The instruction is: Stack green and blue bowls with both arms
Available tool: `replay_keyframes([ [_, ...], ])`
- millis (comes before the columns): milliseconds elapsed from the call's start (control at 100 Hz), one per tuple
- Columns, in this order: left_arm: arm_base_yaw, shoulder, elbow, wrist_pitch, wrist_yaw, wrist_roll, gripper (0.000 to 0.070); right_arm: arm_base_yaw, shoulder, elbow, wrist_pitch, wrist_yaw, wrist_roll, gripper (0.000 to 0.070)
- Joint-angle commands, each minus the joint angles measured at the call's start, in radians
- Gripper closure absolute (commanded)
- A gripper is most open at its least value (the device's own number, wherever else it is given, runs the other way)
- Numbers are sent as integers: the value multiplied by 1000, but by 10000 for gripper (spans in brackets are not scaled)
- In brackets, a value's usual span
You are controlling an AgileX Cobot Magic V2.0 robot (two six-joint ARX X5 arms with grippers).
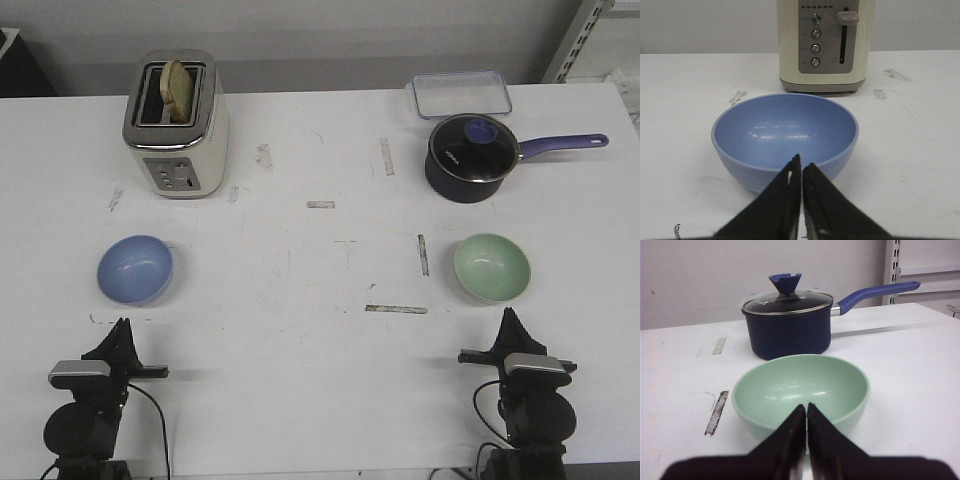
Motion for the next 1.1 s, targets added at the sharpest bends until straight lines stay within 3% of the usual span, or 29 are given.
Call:
replay_keyframes([
  [0,-1,-1,-21,11,1,2,699,0,0,-2,13,-1,9,700],
  [550,-1,-1,-21,12,2,1,699,0,0,-2,13,-1,9,700],
  [800,-1,-1,-21,13,1,-35,699,0,0,-2,13,-1,8,700],
  [930,-1,-1,-21,12,2,-63,699,-1,0,-2,18,46,-2,700],
  [1090,-1,-1,-21,12,2,-62,699,-1,0,5,192,29,-13,700],
])
